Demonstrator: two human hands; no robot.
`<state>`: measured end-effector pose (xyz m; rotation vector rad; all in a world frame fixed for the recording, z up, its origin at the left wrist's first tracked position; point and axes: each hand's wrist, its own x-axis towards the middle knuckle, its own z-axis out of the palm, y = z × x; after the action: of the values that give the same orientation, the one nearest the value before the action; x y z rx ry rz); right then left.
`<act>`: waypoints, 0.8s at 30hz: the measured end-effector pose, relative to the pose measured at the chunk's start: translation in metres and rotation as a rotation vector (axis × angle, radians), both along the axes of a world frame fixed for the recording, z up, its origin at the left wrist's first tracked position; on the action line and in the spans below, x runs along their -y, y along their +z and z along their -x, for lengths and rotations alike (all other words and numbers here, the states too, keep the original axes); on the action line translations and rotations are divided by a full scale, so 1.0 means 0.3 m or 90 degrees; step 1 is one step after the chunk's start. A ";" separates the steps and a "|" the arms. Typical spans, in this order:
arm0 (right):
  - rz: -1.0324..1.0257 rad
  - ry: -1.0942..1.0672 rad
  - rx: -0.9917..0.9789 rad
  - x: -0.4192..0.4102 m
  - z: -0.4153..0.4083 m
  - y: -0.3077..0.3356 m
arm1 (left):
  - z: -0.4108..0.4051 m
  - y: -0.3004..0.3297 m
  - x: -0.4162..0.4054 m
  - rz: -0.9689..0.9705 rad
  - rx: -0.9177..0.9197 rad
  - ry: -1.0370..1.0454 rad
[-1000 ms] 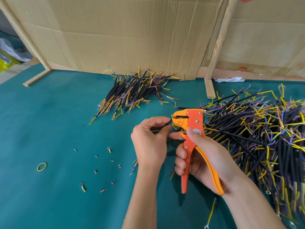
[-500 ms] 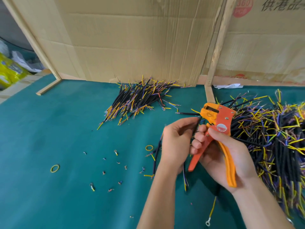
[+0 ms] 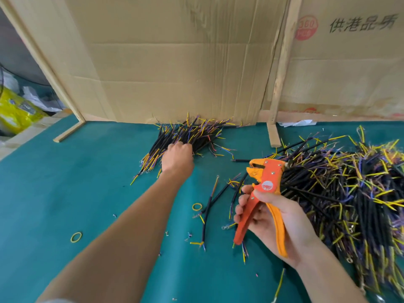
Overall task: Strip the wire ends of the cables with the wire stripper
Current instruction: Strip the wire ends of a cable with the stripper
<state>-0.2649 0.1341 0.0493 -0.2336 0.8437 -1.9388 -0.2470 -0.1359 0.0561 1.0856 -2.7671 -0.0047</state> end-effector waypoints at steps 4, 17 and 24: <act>-0.002 0.014 -0.021 -0.002 0.004 -0.007 | 0.000 -0.004 0.000 0.047 -0.033 0.003; 0.046 -0.029 -0.054 -0.008 0.037 0.002 | -0.386 -0.059 -0.423 -0.134 -0.439 -0.103; 0.035 -0.038 -0.084 -0.019 0.054 -0.005 | -0.461 -0.075 -0.487 -0.173 -0.344 -0.129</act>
<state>-0.2810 0.1397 0.0478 -0.3759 0.8926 -2.0215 -0.1086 0.0101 0.0335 0.7077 -2.4005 -0.6196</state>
